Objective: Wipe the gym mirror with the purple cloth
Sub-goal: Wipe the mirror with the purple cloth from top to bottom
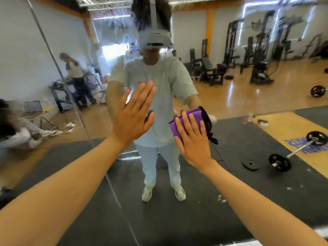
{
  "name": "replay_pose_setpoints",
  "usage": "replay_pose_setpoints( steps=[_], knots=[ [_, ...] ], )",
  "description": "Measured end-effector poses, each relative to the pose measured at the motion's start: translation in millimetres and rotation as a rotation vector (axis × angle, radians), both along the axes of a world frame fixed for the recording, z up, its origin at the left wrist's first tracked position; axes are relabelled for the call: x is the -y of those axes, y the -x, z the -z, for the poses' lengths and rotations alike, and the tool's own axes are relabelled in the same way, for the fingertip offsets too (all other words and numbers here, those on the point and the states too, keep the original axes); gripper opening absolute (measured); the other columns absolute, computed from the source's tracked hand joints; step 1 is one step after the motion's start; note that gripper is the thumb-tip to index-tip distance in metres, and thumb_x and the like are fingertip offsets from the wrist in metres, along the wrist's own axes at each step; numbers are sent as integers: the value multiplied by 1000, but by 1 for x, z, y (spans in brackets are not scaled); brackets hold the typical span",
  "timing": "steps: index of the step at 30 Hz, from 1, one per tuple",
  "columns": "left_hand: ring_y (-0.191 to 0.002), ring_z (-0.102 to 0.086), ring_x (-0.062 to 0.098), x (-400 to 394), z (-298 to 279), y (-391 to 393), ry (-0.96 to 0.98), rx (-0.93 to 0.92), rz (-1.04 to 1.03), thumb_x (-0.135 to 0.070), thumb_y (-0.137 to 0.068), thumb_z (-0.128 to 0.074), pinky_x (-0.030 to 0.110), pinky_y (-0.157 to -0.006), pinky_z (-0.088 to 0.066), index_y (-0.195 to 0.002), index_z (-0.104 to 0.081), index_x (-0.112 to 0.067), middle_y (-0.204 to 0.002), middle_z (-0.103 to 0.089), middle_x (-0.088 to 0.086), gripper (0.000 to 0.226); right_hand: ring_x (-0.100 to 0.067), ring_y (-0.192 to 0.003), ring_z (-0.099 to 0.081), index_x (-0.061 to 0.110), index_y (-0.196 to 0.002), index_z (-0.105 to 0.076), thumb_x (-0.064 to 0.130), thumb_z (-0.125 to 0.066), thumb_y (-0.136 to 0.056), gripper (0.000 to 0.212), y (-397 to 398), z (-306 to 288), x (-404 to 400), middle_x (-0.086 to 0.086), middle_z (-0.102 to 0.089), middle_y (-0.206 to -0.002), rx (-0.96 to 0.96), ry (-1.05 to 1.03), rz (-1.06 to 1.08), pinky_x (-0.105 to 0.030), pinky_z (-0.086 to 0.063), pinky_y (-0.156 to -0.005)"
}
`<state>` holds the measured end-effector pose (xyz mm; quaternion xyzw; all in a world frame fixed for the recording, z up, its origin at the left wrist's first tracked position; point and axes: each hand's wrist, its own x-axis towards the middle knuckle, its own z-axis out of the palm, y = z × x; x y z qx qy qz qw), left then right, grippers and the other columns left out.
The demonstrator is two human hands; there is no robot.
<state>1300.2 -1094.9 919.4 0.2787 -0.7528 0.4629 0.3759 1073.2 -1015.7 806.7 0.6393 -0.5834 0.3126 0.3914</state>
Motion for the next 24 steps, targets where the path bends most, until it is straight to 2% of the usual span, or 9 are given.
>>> replay_pose_setpoints(
  steps=[2, 4, 8, 11, 14, 19, 22, 24],
  knots=[
    [-161, -16, 22, 5, 1, -1, 32, -12, 7, -37, -107, -45, 46, -132, -12, -167, -22, -9, -173, -23, 9, 70, -19, -161, 9, 23, -167, 0, 42, -39, -108, 73, 22, 5, -3, -2, 2, -173, -106, -2, -1, -44, 3, -130],
    [-160, -22, 23, 4, 0, 0, 48, -29, 57, -36, -106, -44, 48, -130, -21, -166, -24, -10, -172, -24, 8, 69, -19, -161, 9, 25, -167, 0, 44, -36, -109, 71, 37, 6, -3, -3, -3, -172, -53, 14, 55, -43, 4, -130],
    [-158, -29, 22, 6, 2, 0, 85, -66, 80, -36, -106, -44, 47, -127, -25, -165, -30, -11, -170, -25, 5, 66, -35, -159, -5, 18, -166, -6, 42, -22, -111, 62, 3, 15, 8, -22, -17, -169, 371, 138, 148, -47, 3, -130],
    [-157, -29, 21, 7, 2, 0, 115, -70, 65, -37, -105, -45, 47, -127, -25, -165, -31, -11, -170, -30, 6, 66, -42, -157, -11, 11, -164, -14, 41, -20, -112, 61, -38, 21, 22, -26, -18, -168, 621, 239, 152, -53, -3, -129],
    [-157, -31, 22, 7, 3, 1, 103, -63, 67, -36, -104, -44, 48, -127, -27, -164, -32, -11, -169, -34, 7, 66, -41, -158, -8, 10, -165, -12, 39, -22, -111, 61, -63, 43, 26, -26, -15, -169, 722, 258, 165, -53, -3, -129],
    [-157, -31, 23, 7, 1, 1, 89, -73, 94, -34, -104, -44, 48, -128, -22, -164, -32, -10, -169, -33, 8, 66, -36, -160, 3, 12, -166, 3, 36, -22, -112, 64, -117, 111, 20, -17, 2, -172, 781, 145, 162, -58, -10, -128],
    [-156, -33, 24, 5, 0, 2, 92, -76, 103, -34, -104, -44, 49, -127, -25, -164, -34, -10, -168, -35, 8, 65, -34, -160, 7, 16, -165, 11, 33, -24, -111, 66, -130, 116, 23, -10, 11, -172, 870, 153, 160, -61, -11, -127],
    [-156, -33, 24, 5, 0, 2, 91, -73, 111, -34, -105, -43, 48, -127, -25, -164, -33, -10, -169, -35, 8, 65, -33, -160, 8, 18, -165, 12, 33, -23, -111, 66, -131, 105, 24, -8, 13, -173, 843, 147, 156, -61, -9, -127]
  ],
)
